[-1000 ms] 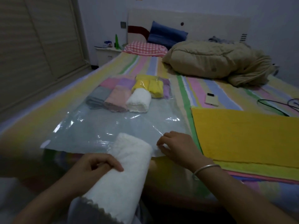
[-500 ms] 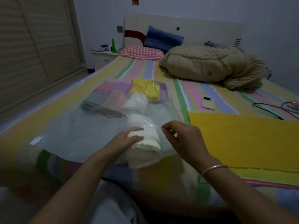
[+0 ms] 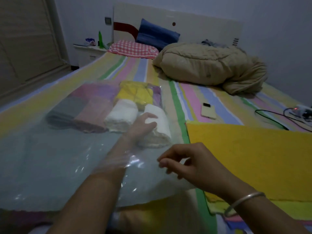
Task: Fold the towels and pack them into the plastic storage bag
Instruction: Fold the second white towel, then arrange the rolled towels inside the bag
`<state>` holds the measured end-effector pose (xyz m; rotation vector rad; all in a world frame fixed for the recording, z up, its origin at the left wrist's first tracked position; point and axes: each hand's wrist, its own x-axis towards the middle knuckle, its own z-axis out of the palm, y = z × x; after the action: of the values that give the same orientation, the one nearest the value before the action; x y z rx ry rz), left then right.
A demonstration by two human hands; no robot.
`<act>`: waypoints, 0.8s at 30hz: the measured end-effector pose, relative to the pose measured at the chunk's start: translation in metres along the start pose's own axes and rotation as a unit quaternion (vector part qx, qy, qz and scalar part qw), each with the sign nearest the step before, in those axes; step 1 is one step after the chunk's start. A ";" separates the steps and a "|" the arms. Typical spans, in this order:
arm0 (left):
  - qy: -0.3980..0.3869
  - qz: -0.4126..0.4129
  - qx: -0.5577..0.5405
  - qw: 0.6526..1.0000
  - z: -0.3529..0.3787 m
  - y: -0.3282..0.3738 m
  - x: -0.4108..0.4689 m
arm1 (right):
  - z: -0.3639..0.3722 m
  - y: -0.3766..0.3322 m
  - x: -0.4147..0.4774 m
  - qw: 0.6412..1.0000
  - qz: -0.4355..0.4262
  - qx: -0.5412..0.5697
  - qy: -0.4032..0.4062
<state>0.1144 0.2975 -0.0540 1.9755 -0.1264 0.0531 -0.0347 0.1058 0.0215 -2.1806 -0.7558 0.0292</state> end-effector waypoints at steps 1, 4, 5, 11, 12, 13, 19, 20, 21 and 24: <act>0.002 0.003 0.026 1.000 -0.001 -0.005 0.012 | -0.003 0.004 -0.001 1.000 0.018 0.023 0.002; -0.016 0.011 0.171 0.985 -0.007 -0.014 0.047 | -0.012 0.016 0.000 0.996 0.056 0.056 0.040; -0.001 0.013 0.238 0.971 -0.009 -0.014 0.054 | -0.014 0.021 0.002 0.995 0.065 0.057 0.053; 0.225 0.147 0.550 0.791 -0.009 -0.031 0.036 | -0.004 0.045 0.018 0.993 0.062 0.026 0.097; 0.205 0.116 0.543 0.806 -0.009 -0.034 0.025 | -0.001 0.049 0.021 0.991 0.054 0.014 0.119; 0.186 0.074 0.532 0.823 -0.010 -0.037 0.015 | 0.002 0.052 0.025 0.989 0.044 0.001 0.140; 0.150 0.032 0.512 0.845 -0.002 -0.058 -0.002 | 0.012 0.076 0.049 0.987 0.127 -0.076 0.070; 0.156 0.029 0.517 0.841 0.003 -0.060 0.004 | 0.013 0.080 0.052 0.984 0.155 -0.073 0.049; 0.165 0.023 0.524 0.836 0.008 -0.062 0.011 | 0.014 0.083 0.054 0.981 0.174 -0.075 0.029; 0.170 -0.014 0.526 0.833 0.020 -0.067 0.033 | 0.016 0.094 0.054 0.978 0.189 -0.091 0.015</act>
<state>0.1547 0.3033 -0.1194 3.0261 0.2222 0.5597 0.0527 0.0993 -0.0436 -2.4657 -0.3267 0.1256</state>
